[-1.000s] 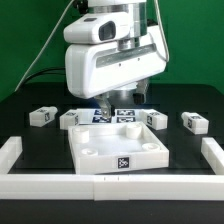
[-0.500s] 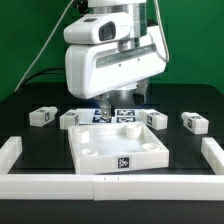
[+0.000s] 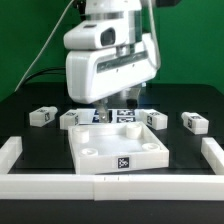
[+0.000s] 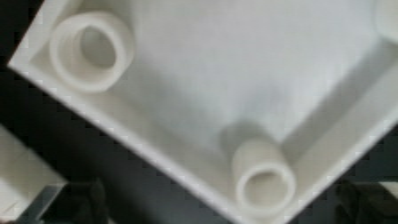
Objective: Assemble one leg
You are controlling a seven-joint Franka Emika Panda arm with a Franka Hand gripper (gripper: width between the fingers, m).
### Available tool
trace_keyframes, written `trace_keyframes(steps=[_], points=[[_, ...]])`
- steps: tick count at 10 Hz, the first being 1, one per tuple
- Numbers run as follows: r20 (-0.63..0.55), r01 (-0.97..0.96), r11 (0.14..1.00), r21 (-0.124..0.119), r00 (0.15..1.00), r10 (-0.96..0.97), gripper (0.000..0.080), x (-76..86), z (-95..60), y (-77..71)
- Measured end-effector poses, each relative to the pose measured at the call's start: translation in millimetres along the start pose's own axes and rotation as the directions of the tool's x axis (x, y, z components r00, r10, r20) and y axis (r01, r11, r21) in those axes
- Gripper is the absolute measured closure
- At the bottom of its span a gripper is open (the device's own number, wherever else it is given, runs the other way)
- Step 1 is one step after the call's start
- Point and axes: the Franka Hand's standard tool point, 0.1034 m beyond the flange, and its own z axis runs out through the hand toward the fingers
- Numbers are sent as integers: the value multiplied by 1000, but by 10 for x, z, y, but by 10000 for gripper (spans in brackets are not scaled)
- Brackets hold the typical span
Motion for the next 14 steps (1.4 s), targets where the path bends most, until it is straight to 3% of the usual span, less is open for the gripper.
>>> trace_keyframes(steps=[1, 2, 4, 9, 14], points=[[8, 78, 997, -26, 997, -78, 150, -49, 10, -77], [27, 161, 986, -32, 987, -160, 150, -70, -1, -123], [83, 295, 955, -4, 952, -294, 150, -72, 2, -172], [83, 291, 957, 0, 953, -290, 150, -101, 21, -178], [84, 661, 749, 46, 745, -662, 150, -342, 232, -394]])
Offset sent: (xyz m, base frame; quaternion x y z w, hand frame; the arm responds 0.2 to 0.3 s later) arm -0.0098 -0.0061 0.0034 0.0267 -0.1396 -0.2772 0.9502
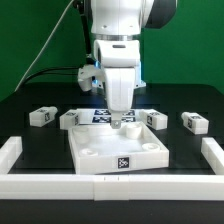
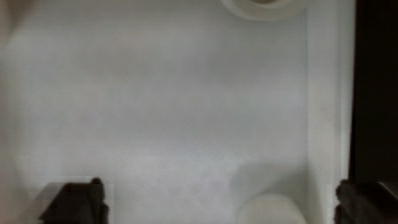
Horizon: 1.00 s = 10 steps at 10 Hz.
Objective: Assemble one leg
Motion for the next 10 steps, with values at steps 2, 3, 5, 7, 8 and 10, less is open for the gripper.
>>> trace_keyframes(steps=[2, 3, 5, 7, 8, 10], points=[[0, -22, 1000, 11, 1000, 22, 150, -60, 28, -68], [0, -22, 1000, 11, 1000, 22, 150, -56, 30, -68], [-1, -22, 1000, 13, 1000, 22, 150, -61, 37, -76], [-11, 72, 997, 23, 997, -72, 150, -118, 143, -259], [-15, 104, 994, 23, 995, -104, 150, -117, 194, -360], [-24, 120, 992, 39, 993, -119, 150, -178, 295, -458]])
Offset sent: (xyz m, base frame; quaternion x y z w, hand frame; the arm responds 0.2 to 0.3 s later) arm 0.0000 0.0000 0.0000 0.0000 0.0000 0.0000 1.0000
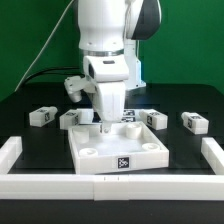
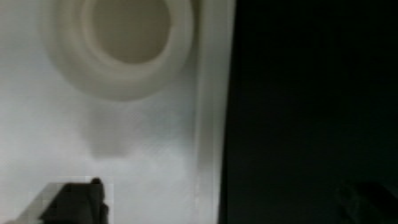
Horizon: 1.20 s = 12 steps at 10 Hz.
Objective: Assemble one leg
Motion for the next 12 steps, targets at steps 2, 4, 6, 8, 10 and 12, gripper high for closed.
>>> trace_keyframes(steps=[2, 4, 6, 8, 10, 12], points=[[-13, -5, 1000, 20, 1000, 5, 150, -92, 120, -71], [-8, -23, 1000, 9, 1000, 23, 150, -126, 77, -17], [-7, -44, 999, 9, 999, 44, 172, -128, 68, -7], [-7, -45, 999, 9, 999, 45, 525, -129, 70, -8], [-7, -45, 999, 9, 999, 45, 660, -130, 70, -8], [-6, -46, 999, 3, 999, 46, 741, -136, 63, 4]])
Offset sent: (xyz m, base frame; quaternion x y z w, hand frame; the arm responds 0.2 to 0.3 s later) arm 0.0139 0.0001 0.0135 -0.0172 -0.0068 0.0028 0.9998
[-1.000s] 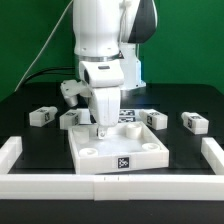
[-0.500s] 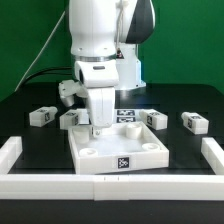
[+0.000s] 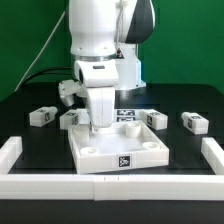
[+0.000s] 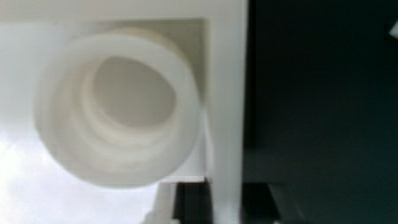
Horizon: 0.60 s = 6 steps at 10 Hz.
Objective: Assemble one leg
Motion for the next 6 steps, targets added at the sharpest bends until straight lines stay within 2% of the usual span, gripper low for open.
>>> trace_keyframes(steps=[3, 5, 6], points=[[0, -8, 1000, -1, 1000, 8, 741, 6, -1, 4], [-6, -142, 990, -17, 990, 142, 741, 152, 3, 102], [-9, -182, 983, -25, 983, 181, 741, 230, -5, 202]])
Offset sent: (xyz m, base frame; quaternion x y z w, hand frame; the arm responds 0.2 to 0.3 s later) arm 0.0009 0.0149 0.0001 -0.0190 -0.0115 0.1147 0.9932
